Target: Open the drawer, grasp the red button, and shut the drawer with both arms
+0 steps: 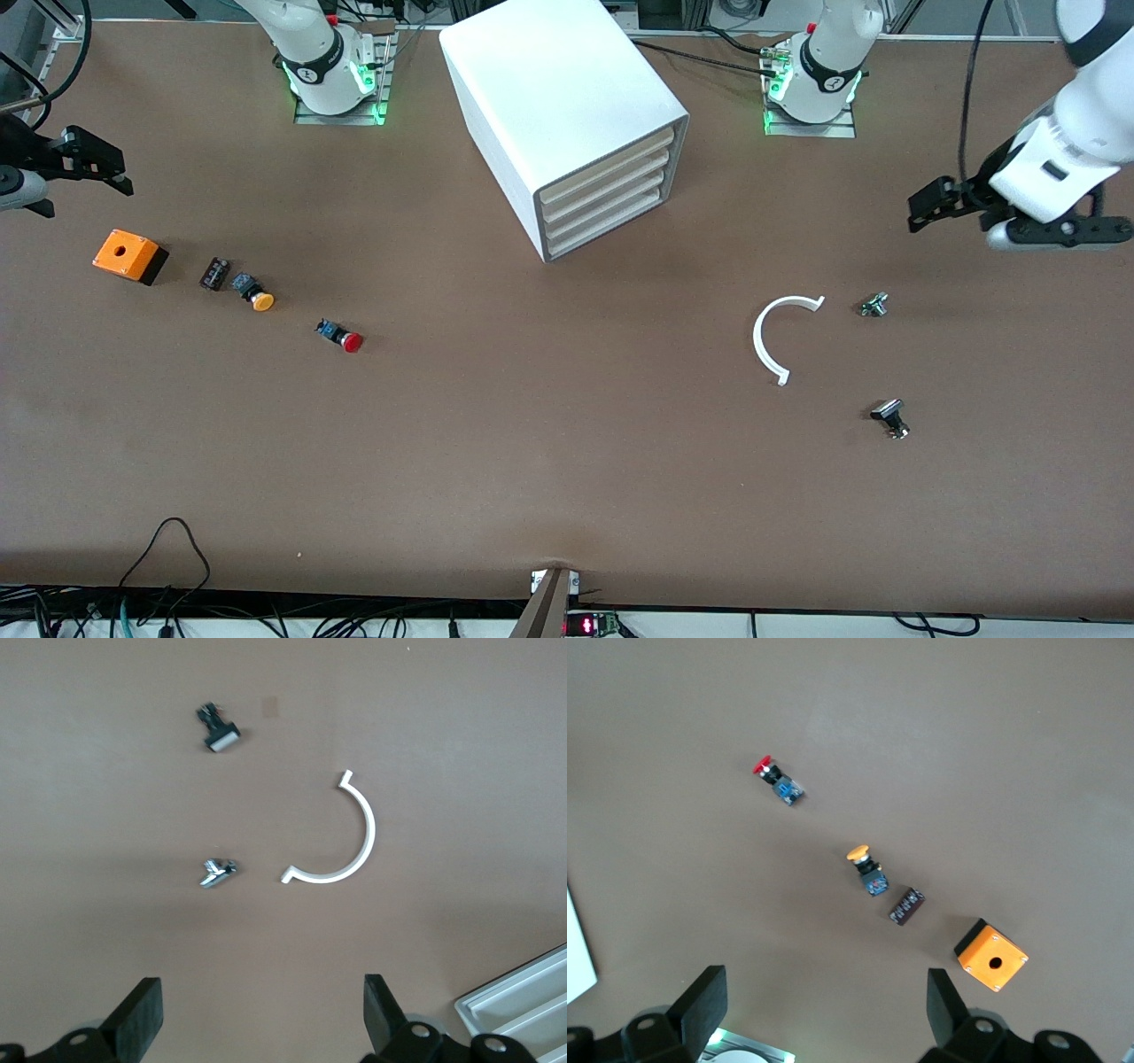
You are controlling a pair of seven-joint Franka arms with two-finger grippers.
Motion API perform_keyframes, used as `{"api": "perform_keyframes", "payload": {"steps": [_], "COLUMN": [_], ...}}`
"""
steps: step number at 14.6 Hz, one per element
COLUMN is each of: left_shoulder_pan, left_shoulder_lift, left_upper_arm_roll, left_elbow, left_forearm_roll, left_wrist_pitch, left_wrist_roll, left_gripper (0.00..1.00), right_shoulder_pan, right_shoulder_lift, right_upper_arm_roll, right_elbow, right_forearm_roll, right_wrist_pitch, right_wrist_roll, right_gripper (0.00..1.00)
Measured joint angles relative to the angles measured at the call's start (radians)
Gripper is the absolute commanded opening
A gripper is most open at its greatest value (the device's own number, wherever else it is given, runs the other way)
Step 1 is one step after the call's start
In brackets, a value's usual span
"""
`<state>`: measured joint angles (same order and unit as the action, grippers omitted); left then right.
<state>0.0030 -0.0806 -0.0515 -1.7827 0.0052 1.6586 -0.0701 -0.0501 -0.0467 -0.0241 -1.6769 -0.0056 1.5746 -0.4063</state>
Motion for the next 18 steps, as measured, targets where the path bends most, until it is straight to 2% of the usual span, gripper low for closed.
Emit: {"api": "perform_keyframes", "payload": {"steps": [3, 11, 18], "left_shoulder_pan": [-0.002, 0.0, 0.008], "left_shoulder_lift": [0.001, 0.014, 0.058], "left_upper_arm_roll": [-0.002, -0.001, 0.0], "left_elbow": [0.042, 0.063, 0.124], "left_forearm_roll": [0.02, 0.056, 0.056], "left_wrist_pitch": [-0.043, -0.044, -0.044], "left_wrist_roll": [0.005, 0.017, 0.014], "left_gripper": [1.0, 1.0, 1.0], "right_shoulder_pan": [0.0, 0.0, 0.002], "right_shoulder_lift": [0.0, 0.001, 0.005], "right_upper_arm_roll": [-0.002, -0.01, -0.009], "right_elbow": [0.001, 0.002, 0.002], "right_forearm_roll": [0.002, 0.002, 0.002], "right_wrist_pitch": [0.003, 0.003, 0.003], "right_wrist_roll": [0.0, 0.0, 0.0], "right_gripper": [1.0, 1.0, 1.0]}}
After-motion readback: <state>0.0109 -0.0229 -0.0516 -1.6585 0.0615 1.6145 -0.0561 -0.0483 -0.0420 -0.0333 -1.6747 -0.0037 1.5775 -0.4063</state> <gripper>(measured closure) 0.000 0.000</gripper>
